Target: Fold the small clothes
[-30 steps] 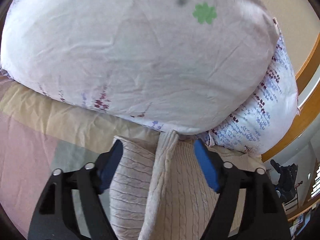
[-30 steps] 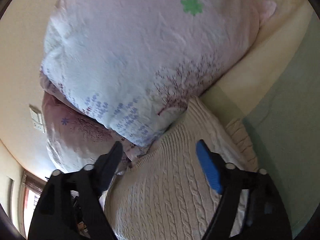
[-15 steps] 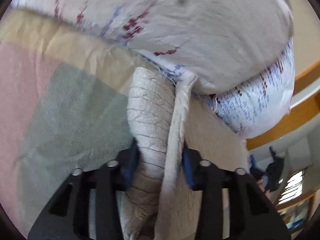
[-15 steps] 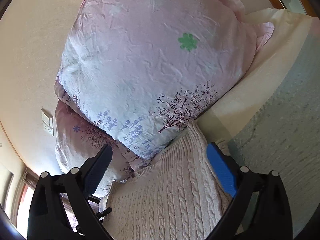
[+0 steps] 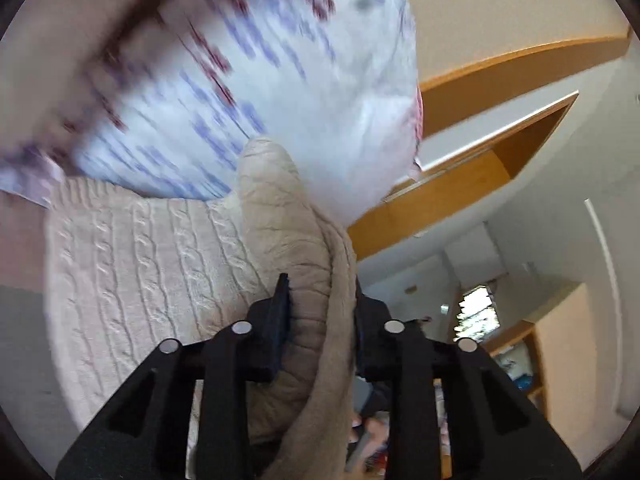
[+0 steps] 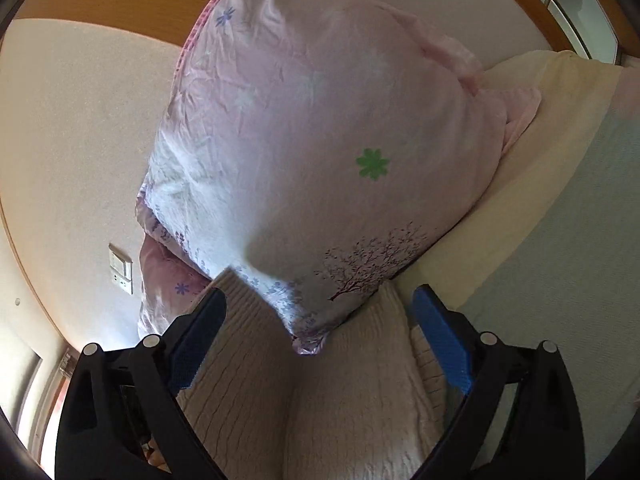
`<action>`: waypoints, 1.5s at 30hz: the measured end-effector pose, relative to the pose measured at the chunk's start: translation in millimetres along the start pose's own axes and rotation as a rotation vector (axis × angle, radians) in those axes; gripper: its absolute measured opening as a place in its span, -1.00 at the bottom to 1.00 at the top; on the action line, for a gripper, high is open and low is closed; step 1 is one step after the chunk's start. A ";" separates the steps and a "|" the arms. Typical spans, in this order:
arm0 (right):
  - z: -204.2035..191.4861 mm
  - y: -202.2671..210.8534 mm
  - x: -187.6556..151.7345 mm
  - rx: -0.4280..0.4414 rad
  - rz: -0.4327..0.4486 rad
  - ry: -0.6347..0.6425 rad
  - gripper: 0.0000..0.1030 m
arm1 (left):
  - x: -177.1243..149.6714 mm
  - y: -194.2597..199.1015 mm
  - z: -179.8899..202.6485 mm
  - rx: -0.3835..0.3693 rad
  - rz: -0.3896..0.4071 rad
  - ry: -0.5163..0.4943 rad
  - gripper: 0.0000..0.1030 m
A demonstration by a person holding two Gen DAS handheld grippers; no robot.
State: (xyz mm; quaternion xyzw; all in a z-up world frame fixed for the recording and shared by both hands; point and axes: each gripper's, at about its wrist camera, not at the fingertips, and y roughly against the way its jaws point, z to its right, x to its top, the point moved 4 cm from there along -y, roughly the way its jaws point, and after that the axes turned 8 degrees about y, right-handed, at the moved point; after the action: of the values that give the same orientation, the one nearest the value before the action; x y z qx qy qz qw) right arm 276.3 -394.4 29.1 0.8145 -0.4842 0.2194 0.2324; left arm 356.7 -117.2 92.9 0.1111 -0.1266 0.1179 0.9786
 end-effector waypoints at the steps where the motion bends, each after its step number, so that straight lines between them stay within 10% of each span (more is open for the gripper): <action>1: 6.1 0.0 2.0 -0.003 -0.016 -0.008 0.88 | -2.9 -26.0 -3.5 -0.033 -0.045 0.053 -0.06; 7: 34.1 -11.2 5.4 -0.010 -0.185 -0.073 0.97 | -6.1 1.1 -16.8 0.176 0.073 -0.035 0.65; 10: 39.3 -24.6 -4.4 -0.123 -0.315 -0.026 0.97 | -8.3 31.1 -40.2 0.417 0.104 -0.105 0.67; 14: 50.2 -41.7 -22.7 -0.163 -0.433 -0.051 0.97 | -30.6 29.2 -83.9 0.549 -0.008 -0.043 0.67; 18: 43.8 -55.8 -39.1 -0.161 -0.500 0.007 0.77 | -46.5 -0.1 -102.0 0.572 -0.073 -0.047 0.67; 20: 44.7 -64.1 -50.5 -0.121 -0.552 -0.018 0.11 | -51.4 -11.0 -101.3 0.557 -0.037 -0.089 0.65; 23: 44.7 -69.4 -55.2 -0.108 -0.535 -0.023 -0.17 | -53.6 -22.5 -107.4 0.527 -0.005 -0.057 0.15; 27: 18.4 -65.2 -58.8 0.082 -0.523 -0.049 -0.24 | -43.9 9.8 -101.9 0.389 -0.055 -0.017 -0.24; 32: -38.4 -101.1 -106.4 0.180 -0.671 0.071 -0.26 | -41.2 73.3 -84.1 0.554 0.010 -0.217 -0.17; 35: -50.5 -127.5 -129.1 -0.059 -0.672 0.287 -0.06 | -39.2 90.4 -102.5 0.752 0.050 -0.234 0.07; 39: -78.2 -78.5 -103.9 -0.299 -0.432 0.463 0.28 | -63.3 130.2 -86.5 0.805 0.155 -0.323 0.44; 41: -101.3 -41.0 -102.9 -0.167 -0.358 0.463 0.85 | -77.5 153.2 -74.8 0.846 0.204 -0.402 0.54; 45: -122.7 -20.3 -158.1 0.053 -0.498 0.419 0.85 | -113.7 174.1 -69.2 0.929 0.246 -0.422 0.96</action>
State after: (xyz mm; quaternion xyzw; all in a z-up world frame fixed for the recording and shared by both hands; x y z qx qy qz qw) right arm 209.4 -204.7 31.3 0.8508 -0.2057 0.3311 0.3524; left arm 220.1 41.9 29.1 0.5391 -0.2675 0.2506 0.7583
